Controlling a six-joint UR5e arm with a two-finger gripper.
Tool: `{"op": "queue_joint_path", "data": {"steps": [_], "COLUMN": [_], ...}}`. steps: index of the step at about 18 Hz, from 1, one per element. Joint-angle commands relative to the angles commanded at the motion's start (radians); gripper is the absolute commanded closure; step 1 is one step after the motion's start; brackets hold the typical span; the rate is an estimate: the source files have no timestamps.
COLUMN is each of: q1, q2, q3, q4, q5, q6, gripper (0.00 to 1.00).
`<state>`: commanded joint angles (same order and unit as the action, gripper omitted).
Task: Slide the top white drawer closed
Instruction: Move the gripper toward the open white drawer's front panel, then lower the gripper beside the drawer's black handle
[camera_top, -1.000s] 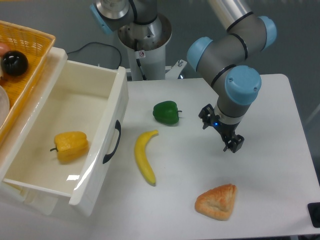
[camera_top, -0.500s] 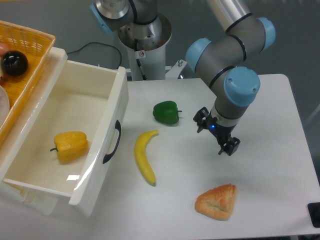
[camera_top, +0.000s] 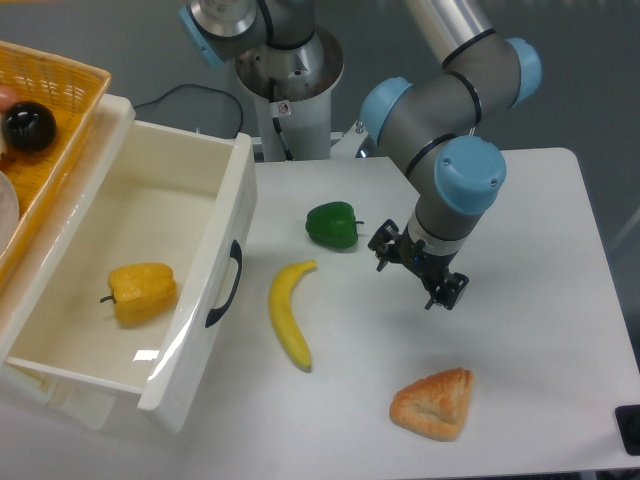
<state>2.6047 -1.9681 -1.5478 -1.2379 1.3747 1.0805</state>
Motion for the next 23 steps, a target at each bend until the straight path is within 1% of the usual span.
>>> {"op": "queue_joint_path", "data": {"steps": [2, 3, 4, 6, 8, 9, 11, 14, 16, 20, 23], "q1": [-0.008, -0.017, -0.024, -0.031, -0.041, -0.048, -0.058, -0.086, -0.11, -0.156, -0.172], "q2": [0.002, 0.0, -0.002, 0.001, 0.008, 0.017, 0.025, 0.046, 0.048, 0.055, 0.057], "q3": [0.002, 0.0, -0.001, -0.006, -0.006, -0.008, -0.012, -0.021, -0.024, -0.024, -0.024], "q4": [0.0, 0.0, -0.002, -0.002, -0.002, -0.002, -0.006, -0.006, -0.006, -0.009, -0.009], "q5": [-0.031, -0.045, -0.045, -0.046, -0.049, -0.054, -0.086, -0.111, -0.112, -0.112, -0.146], "q6": [-0.05, -0.051, -0.054, -0.079, -0.096, -0.096, -0.103, -0.163, -0.191, -0.24, -0.243], "gripper": [0.19, 0.32, 0.42, 0.57, 0.69, 0.72, 0.81, 0.87, 0.9, 0.93, 0.93]}}
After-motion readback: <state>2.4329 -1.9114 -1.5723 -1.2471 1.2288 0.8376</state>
